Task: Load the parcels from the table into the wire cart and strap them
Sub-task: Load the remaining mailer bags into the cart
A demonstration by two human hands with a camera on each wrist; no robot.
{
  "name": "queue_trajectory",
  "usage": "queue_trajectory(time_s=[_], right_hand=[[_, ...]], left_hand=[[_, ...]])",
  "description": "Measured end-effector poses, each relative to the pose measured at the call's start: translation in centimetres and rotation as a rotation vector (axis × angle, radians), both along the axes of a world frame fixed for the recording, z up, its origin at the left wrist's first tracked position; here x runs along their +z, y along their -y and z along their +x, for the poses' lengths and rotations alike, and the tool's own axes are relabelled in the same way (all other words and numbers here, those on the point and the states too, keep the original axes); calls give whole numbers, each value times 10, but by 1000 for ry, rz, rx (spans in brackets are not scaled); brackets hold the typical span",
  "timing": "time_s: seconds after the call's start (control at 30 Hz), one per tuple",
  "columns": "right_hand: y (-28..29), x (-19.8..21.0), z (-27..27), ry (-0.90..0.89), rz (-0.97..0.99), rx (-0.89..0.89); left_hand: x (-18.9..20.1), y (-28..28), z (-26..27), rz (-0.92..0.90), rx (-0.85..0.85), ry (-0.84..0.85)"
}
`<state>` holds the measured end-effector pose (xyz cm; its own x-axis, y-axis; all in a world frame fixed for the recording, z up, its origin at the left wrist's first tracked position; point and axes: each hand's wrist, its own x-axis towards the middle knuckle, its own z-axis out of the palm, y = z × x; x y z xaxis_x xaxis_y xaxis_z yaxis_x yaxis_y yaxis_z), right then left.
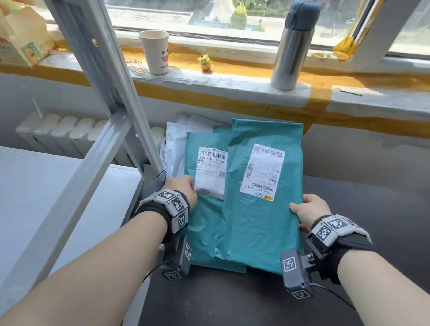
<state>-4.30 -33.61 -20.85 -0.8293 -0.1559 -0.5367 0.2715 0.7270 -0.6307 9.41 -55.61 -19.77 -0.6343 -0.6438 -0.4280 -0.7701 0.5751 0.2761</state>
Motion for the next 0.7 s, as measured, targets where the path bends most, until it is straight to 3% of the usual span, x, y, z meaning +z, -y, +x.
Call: queue_trajectory(time_s=[0.17,0.27,0.37,0.47,0.7], right_hand=[[-8,4,12,-31,-2,-44],[-13,6,20,-49,-3,-59],[-20,9,28,-66,-17,-105],[-27,13,36,-90,-44,-136],[-62,27,48,-147,-125,-273]], left_hand=[[11,-8,-6,234,147,-225],[12,-14,-6,478,273,-343],[12,-15,-3,608,320,-321],[13,-16,1,576,309,-350],[30,-41,-2,311,197,-473]])
